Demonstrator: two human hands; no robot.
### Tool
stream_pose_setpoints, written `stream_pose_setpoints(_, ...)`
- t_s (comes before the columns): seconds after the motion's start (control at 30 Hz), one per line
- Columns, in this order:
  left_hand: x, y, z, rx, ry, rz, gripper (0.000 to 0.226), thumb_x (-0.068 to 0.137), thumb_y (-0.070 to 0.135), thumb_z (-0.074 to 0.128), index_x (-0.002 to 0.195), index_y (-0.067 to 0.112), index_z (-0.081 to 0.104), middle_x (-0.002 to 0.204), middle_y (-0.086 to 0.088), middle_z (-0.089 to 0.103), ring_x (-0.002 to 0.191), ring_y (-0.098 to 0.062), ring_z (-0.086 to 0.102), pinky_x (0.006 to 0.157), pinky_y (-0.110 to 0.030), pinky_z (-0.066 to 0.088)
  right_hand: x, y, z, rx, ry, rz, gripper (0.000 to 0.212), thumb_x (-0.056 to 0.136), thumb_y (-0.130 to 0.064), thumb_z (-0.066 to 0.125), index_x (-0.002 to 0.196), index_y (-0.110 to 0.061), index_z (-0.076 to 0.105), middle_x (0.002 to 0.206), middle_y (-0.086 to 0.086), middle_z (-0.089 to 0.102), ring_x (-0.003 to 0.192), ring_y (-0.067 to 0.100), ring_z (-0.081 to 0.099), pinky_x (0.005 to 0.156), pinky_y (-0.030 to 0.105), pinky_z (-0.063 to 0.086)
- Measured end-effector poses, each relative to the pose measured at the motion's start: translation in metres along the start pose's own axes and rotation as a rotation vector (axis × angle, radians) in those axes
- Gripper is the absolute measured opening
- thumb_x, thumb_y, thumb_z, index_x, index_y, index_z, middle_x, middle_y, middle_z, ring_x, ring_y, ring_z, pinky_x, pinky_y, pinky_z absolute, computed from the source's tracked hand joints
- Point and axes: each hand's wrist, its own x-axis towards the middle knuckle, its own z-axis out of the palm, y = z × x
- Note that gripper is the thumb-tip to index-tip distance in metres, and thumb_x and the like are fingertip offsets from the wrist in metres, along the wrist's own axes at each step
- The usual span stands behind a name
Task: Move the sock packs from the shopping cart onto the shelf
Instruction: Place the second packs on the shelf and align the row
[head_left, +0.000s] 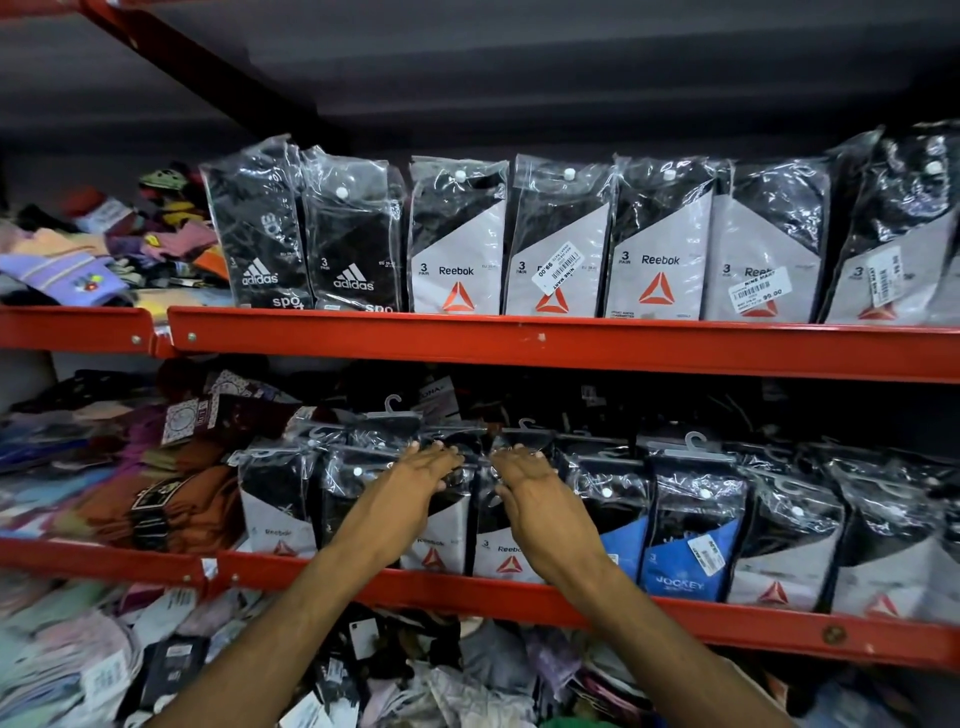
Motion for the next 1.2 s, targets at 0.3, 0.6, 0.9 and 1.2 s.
stream_pose_setpoints(0.3, -0.006, 0.027, 0.016, -0.037, 0.02, 0.075, 0.055, 0.107, 0.042, 0.034, 0.159, 0.025, 0.027, 0.166, 0.007, 0.026, 0.157, -0.016, 0.013, 0.13, -0.042, 0.007, -0.037, 0.033, -0.014, -0.155, 0.176, 0.18, 0.056, 0.11, -0.037, 0.024, 0.16, -0.014, 0.024, 0.17, 0.006, 0.02, 0.16, 0.024, 0.004, 0.131, 0.042, 0.0)
stream_pose_setpoints(0.6, -0.007, 0.031, 0.03, 0.013, 0.057, 0.031, 0.051, 0.107, 0.039, 0.041, 0.155, 0.022, 0.035, 0.161, 0.005, 0.039, 0.154, -0.014, 0.023, 0.13, -0.044, 0.01, -0.043, 0.048, -0.013, -0.083, 0.133, 0.129, 0.053, 0.11, -0.034, 0.024, 0.16, -0.018, 0.027, 0.168, 0.002, 0.028, 0.159, 0.016, 0.014, 0.128, 0.029, -0.005)
stream_pose_setpoints(0.9, -0.01, 0.034, 0.029, 0.081, 0.018, 0.016, 0.057, 0.107, 0.05, 0.022, 0.158, 0.024, 0.022, 0.165, 0.006, 0.029, 0.156, -0.013, 0.012, 0.131, -0.042, 0.005, -0.056, 0.089, -0.022, -0.13, 0.233, 0.239, 0.057, 0.11, -0.037, 0.025, 0.16, -0.011, 0.023, 0.17, 0.005, 0.02, 0.159, 0.018, 0.008, 0.13, 0.038, -0.002)
stream_pose_setpoints(1.2, -0.032, 0.039, 0.05, 0.28, 0.169, 0.057, 0.07, 0.104, 0.047, 0.032, 0.163, 0.015, 0.012, 0.173, -0.012, 0.004, 0.159, -0.037, -0.002, 0.125, -0.061, -0.005, -0.073, 0.103, 0.001, -0.22, 0.465, 0.141, 0.066, 0.104, -0.038, 0.04, 0.162, -0.015, 0.02, 0.172, 0.008, 0.014, 0.16, 0.026, 0.004, 0.128, 0.052, 0.008)
